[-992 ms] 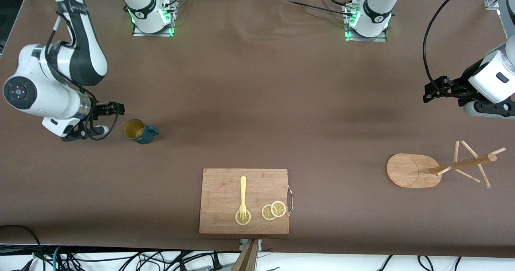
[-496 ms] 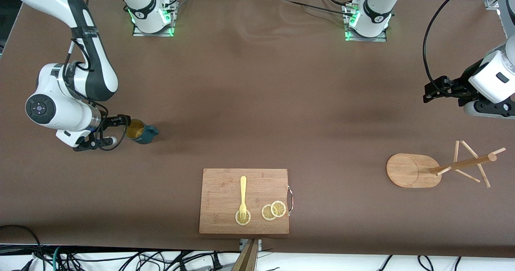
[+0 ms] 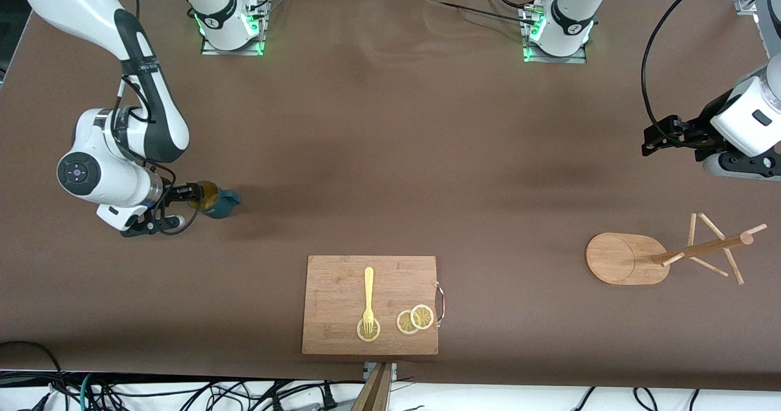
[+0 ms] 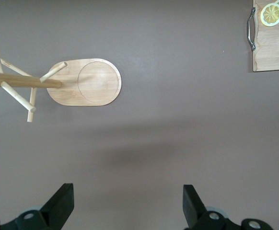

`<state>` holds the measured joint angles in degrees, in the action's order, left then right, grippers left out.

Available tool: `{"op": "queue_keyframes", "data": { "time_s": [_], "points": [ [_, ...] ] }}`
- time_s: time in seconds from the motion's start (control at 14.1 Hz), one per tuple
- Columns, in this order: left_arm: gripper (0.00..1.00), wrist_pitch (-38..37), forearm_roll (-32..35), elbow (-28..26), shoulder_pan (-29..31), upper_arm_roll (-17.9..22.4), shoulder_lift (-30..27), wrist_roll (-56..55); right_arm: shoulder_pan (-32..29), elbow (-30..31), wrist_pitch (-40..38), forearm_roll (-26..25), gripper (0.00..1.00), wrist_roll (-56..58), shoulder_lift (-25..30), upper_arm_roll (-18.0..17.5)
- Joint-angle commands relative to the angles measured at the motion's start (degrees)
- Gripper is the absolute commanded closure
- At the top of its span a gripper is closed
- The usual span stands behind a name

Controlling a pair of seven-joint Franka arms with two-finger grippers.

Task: Pass cup and hang on rack
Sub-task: 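Lower the right gripper to the teal mug and grasp its rim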

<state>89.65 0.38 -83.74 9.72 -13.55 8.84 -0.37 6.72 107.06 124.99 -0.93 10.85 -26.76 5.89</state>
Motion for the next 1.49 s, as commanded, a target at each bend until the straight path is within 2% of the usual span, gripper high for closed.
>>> {"op": "queue_keyframes", "data": {
  "time_s": [0.0, 0.21, 0.71, 0.85, 1.2, 1.42],
  "points": [
    [0.00, -1.2, 1.6, 2.0, -0.5, -0.1, 0.9, -0.2, -0.1, -0.5, 1.3, 0.3, 0.33, 0.2, -1.5, -0.4],
    [0.00, -1.2, 1.6, 1.9, -0.4, -0.1, 0.9, -0.2, 0.1, -0.4, 0.7, 0.3, 0.61, -2.0, -1.5, -0.6],
    [0.00, -1.2, 1.6, 2.0, -0.4, -0.1, 0.9, -0.2, 0.2, -0.6, -1.5, 0.3, 0.96, -5.2, -0.8, -2.4],
    [0.00, -1.2, 1.6, 2.0, -0.4, -0.1, 0.9, -0.2, 0.2, -0.8, -2.6, 0.3, 1.00, -5.6, 0.6, -3.8],
    [0.00, -1.1, 1.5, 2.1, -0.4, 0.0, 1.4, -0.2, 0.3, -5.1, -10.5, 0.3, 1.00, -5.8, 2.8, -9.3],
    [0.00, -1.1, 1.6, 2.6, -0.4, 0.0, 1.4, -0.2, 1.1, -9.2, -14.3, 0.2, 1.00, -14.9, 2.9, -14.1]
  ]
}}
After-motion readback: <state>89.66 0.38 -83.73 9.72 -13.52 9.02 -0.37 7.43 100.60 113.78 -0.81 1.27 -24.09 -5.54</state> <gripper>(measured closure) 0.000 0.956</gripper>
